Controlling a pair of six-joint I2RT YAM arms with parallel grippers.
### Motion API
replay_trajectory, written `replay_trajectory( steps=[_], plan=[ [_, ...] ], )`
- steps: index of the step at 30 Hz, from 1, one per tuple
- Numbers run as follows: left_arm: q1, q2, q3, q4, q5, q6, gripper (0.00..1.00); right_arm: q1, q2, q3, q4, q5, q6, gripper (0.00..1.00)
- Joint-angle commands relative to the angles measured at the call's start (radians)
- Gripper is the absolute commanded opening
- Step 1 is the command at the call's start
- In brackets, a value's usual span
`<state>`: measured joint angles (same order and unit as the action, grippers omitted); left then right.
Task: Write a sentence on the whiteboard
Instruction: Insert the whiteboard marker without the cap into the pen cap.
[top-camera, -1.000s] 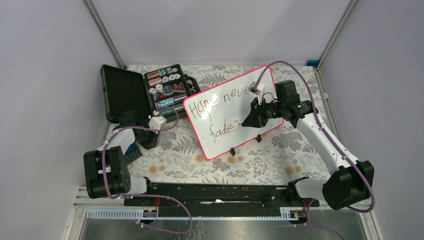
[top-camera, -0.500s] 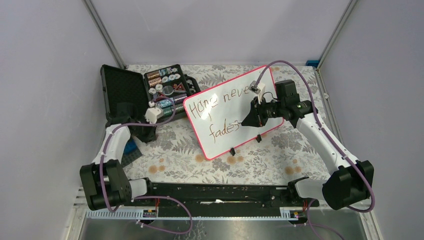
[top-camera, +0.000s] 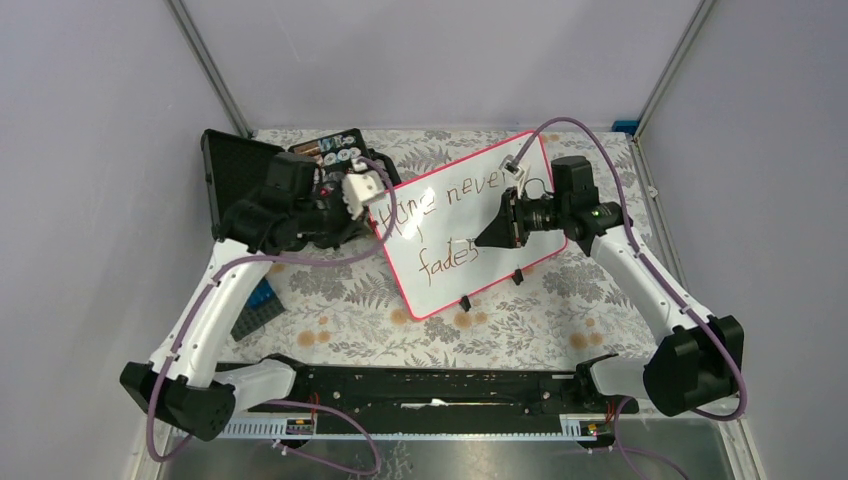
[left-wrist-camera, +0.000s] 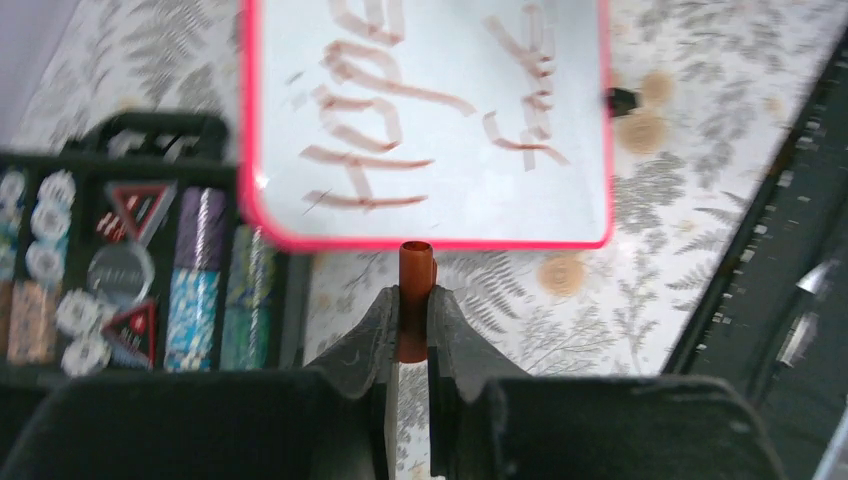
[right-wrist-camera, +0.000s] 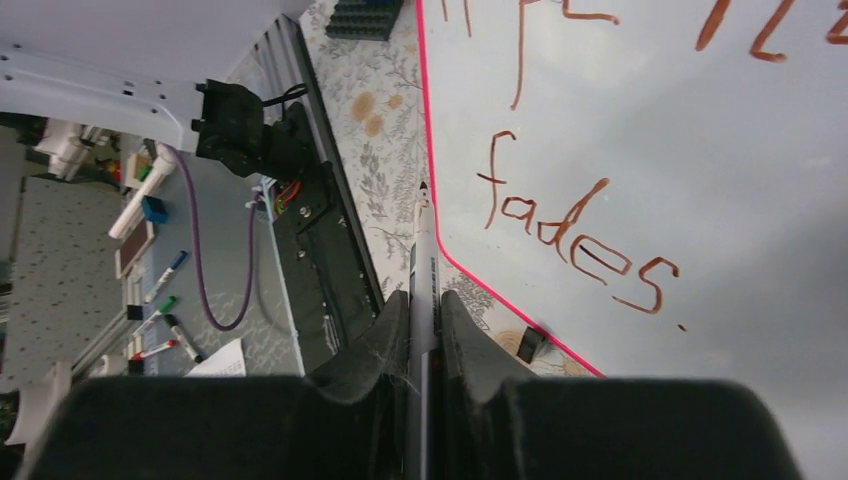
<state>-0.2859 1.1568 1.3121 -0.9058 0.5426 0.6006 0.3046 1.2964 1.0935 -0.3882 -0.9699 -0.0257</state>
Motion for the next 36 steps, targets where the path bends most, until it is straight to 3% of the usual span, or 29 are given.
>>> replay_trajectory(
  steps=[1, 5, 14, 25, 36],
  plan=[
    [-0.168, 0.021, 0.074, -0.034, -0.056, -0.052, 0.00, -0.015, -0.005, -0.056, 0.123, -0.162, 0.107, 0.00],
    [-0.319, 0.086, 0.079, -0.051, -0.103, -0.027, 0.00, -0.021, -0.019, -0.118, 0.202, -0.243, 0.168, 0.00],
    [-0.440, 0.177, 0.076, -0.051, -0.086, -0.018, 0.00, -0.022, -0.024, -0.205, 0.376, -0.299, 0.314, 0.00],
    [-0.456, 0.232, 0.106, -0.024, -0.093, -0.056, 0.00, -0.015, -0.018, -0.264, 0.572, -0.345, 0.466, 0.00],
    [-0.469, 0.256, 0.137, -0.026, -0.068, -0.056, 0.00, 0.012, -0.004, -0.262, 0.558, -0.334, 0.448, 0.00]
  ],
)
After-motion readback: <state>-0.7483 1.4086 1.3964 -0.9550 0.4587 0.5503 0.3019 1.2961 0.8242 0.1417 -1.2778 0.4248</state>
